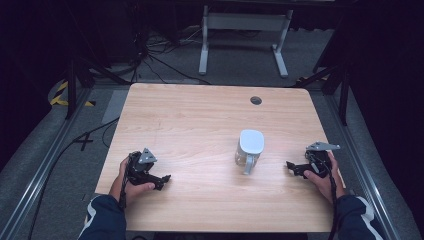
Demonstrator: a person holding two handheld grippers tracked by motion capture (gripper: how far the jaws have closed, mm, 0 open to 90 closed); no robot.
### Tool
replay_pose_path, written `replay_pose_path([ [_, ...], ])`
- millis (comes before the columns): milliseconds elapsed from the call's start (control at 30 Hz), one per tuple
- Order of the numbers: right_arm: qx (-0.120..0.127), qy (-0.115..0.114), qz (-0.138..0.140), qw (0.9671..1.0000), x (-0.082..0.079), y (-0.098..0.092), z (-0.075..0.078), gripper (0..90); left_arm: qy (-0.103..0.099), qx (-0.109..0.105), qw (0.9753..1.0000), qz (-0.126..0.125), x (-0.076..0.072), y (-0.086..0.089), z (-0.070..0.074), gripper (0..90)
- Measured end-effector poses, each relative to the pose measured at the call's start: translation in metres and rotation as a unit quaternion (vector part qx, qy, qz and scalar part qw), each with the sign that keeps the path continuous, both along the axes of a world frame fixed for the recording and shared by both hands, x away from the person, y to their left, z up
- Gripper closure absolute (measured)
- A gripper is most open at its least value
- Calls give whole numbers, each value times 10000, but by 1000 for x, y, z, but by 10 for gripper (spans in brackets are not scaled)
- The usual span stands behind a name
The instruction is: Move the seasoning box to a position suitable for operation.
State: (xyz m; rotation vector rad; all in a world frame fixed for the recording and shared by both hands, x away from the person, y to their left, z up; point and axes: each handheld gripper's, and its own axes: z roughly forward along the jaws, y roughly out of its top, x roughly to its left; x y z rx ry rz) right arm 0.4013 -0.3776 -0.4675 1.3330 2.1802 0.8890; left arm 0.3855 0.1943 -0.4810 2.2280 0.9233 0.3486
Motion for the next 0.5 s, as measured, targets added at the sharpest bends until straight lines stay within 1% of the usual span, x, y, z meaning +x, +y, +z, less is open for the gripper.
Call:
replay_pose_path([
  [67,2,-1,23,10000,0,0,0,8,12,-36,10000,12,0,-1,0,1],
  [133,12,-16,108,9999,-1,0,0,18,17,-35,10000,15,0,-1,0,1],
  [167,13,-16,120,9999,-1,0,0,18,19,-42,10000,27,0,-1,0,1],
  [200,13,-15,125,9999,-1,0,0,18,26,0,10000,6,1,-1,0,1],
  [333,13,-14,133,9999,-1,0,0,19,18,-6,10000,34,1,-1,0,1],
  [400,6,5,157,9999,-1,0,1,19,-1,-22,9999,122,-1,-2,0,3],
  [500,-50,41,308,9995,2,-1,1,19,7,-8,9999,153,-4,-2,0,4],
])
